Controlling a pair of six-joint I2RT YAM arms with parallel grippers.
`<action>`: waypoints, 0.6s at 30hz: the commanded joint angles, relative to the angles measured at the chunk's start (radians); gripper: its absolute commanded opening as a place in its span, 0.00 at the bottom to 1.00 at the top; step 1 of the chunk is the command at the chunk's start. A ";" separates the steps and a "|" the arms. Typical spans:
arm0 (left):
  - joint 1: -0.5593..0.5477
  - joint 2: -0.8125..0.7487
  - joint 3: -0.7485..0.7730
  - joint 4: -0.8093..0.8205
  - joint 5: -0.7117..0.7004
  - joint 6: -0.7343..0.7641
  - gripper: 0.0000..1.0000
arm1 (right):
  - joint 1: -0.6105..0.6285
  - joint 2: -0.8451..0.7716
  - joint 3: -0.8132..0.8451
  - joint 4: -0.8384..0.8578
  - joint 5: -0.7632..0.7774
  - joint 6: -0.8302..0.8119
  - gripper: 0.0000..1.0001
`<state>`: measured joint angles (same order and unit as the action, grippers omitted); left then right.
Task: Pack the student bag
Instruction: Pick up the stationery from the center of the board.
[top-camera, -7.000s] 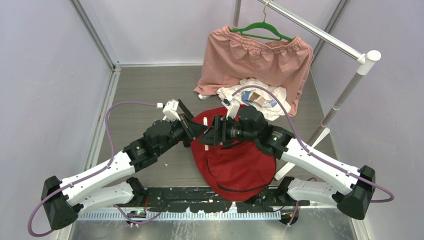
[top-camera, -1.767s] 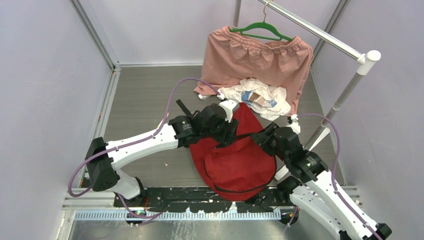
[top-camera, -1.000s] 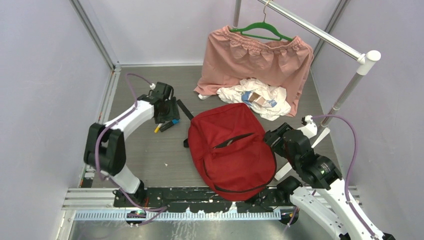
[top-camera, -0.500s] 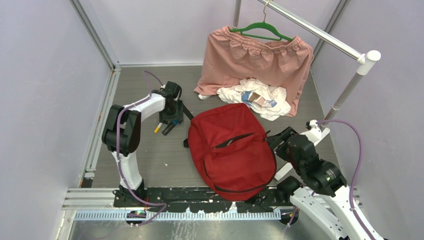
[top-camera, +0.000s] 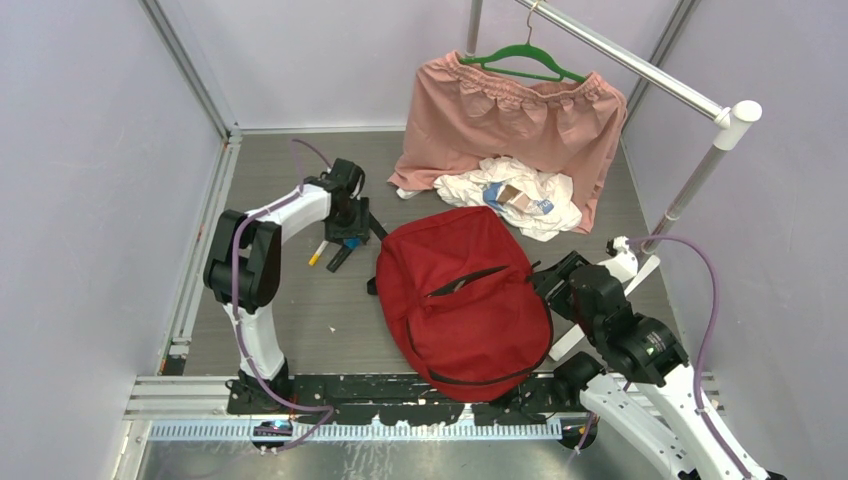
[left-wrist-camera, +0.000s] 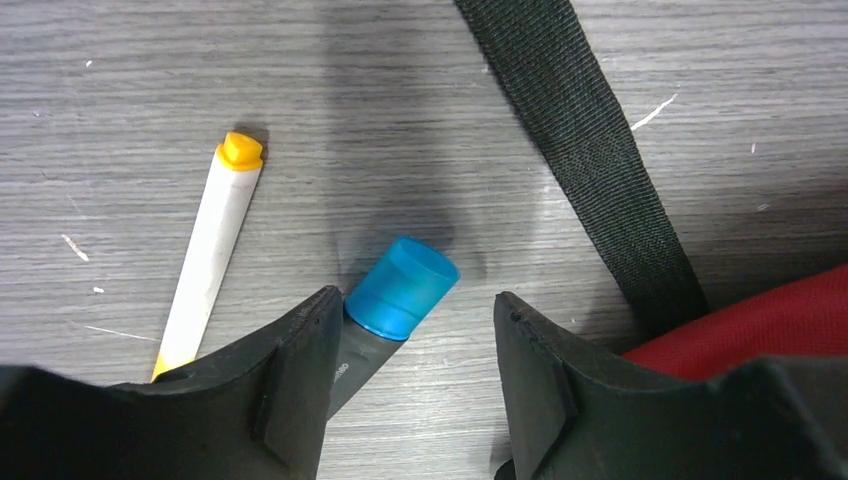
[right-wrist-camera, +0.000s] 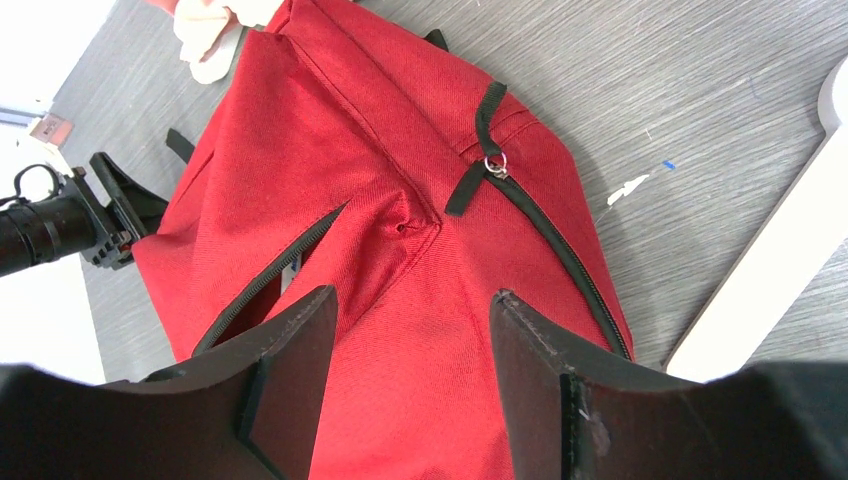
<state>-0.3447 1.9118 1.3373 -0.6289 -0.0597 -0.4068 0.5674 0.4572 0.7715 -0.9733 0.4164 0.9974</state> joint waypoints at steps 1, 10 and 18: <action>0.000 -0.016 0.029 -0.050 0.010 -0.008 0.57 | -0.002 0.018 0.001 0.061 -0.002 0.004 0.63; -0.009 -0.079 -0.123 0.010 0.025 -0.082 0.11 | -0.002 0.014 -0.007 0.053 -0.009 -0.001 0.63; -0.016 -0.289 -0.124 0.049 0.155 -0.089 0.00 | -0.002 0.029 -0.014 0.104 -0.073 -0.023 0.63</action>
<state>-0.3515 1.7977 1.2045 -0.6266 -0.0128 -0.4801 0.5674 0.4717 0.7570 -0.9485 0.3790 0.9951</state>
